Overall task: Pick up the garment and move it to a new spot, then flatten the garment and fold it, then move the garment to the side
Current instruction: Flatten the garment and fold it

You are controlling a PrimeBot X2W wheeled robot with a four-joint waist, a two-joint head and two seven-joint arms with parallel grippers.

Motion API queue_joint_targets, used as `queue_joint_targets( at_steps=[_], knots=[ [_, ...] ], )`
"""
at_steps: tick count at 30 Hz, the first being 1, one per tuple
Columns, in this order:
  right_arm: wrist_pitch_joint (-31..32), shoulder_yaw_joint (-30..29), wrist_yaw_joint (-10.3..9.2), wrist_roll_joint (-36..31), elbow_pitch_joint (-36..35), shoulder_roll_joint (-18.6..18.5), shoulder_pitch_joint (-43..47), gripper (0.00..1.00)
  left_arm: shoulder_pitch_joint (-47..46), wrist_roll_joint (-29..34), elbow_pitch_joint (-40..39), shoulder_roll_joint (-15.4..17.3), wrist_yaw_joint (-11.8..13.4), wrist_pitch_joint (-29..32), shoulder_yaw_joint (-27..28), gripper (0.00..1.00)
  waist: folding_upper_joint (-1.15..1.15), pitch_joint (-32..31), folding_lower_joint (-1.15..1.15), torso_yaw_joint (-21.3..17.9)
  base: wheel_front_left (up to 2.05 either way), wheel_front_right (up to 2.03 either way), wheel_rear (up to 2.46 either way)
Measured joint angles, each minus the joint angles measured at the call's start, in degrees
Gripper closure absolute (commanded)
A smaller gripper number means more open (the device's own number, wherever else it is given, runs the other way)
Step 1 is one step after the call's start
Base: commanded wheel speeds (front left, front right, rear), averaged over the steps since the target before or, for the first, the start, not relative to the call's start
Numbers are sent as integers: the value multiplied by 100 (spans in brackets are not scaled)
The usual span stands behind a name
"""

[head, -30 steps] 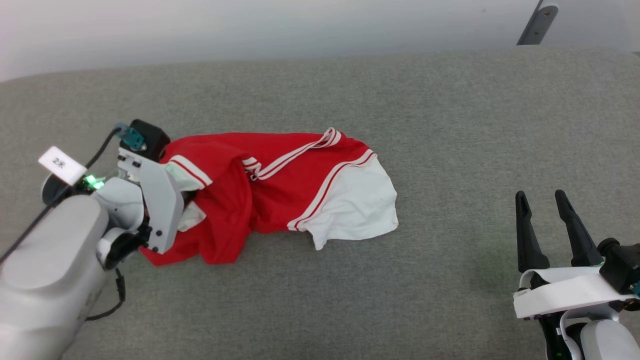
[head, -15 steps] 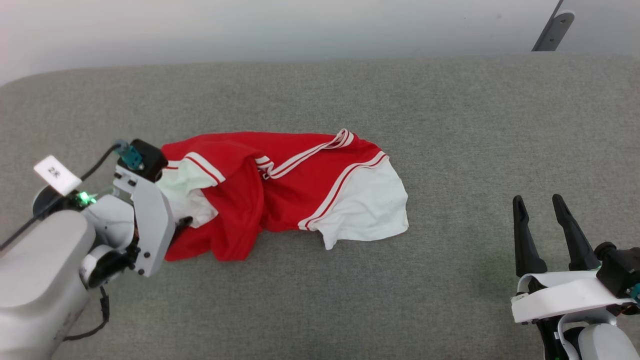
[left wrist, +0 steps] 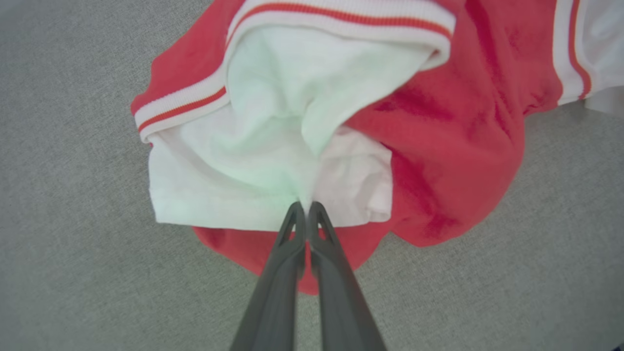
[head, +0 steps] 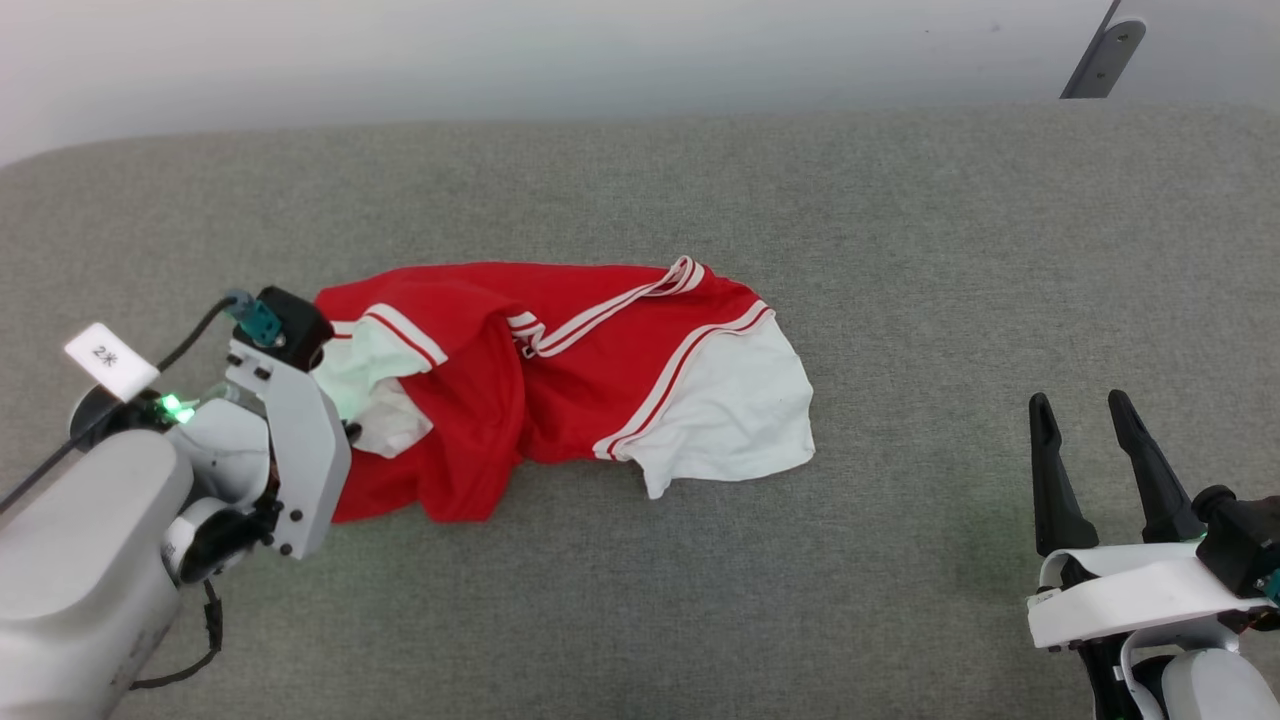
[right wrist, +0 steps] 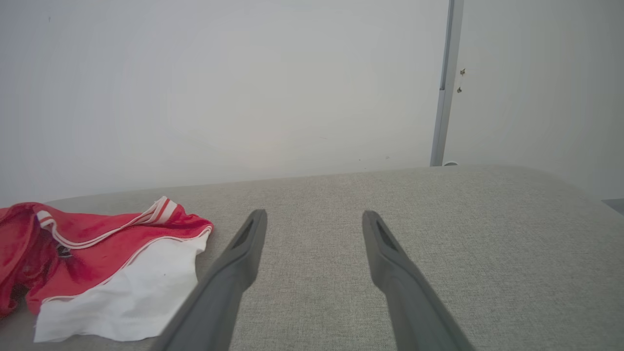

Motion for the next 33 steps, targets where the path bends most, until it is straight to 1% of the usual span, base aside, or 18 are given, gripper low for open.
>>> queue_joint_targets(
  at_steps=[6, 9, 16, 20, 23, 29, 33],
  knots=[
    [0, 0, 0, -1, 1, -1, 2, 0, -24, -49, -31, -10, 5, -47, 36, 100, 0, 18, 0, 26, 0, 0, 0],
    [0, -3, 0, -1, -3, 0, 2, 0, -60, -94, -94, 21, 76, -52, 112, 100, 0, 29, 0, 39, 0, 0, 0],
    [0, -15, 0, -14, -42, 0, 2, 0, -332, -48, -304, 309, 304, -267, 408, 100, 0, 90, 0, 54, 0, 0, 0],
    [0, 1, 0, -15, -65, 5, -13, 0, -557, 94, -244, 353, 330, -556, 512, 100, 0, 183, 0, 42, 0, 0, 0],
    [0, 15, 0, -16, -73, 5, -41, 0, -761, 231, -58, 314, 327, -799, 550, 100, 0, 281, 0, 24, 0, 0, 0],
    [-2, 71, 0, -73, -109, 15, -158, 0, -1205, 416, 548, 45, 252, -1333, 602, 100, 0, 512, 0, -50, 0, 0, 0],
    [-11, 114, 0, -78, -113, 24, -247, 0, -1478, 566, 1038, -141, 245, -1739, 613, 100, 0, 659, 0, -130, 0, 0, 0]
  ],
)
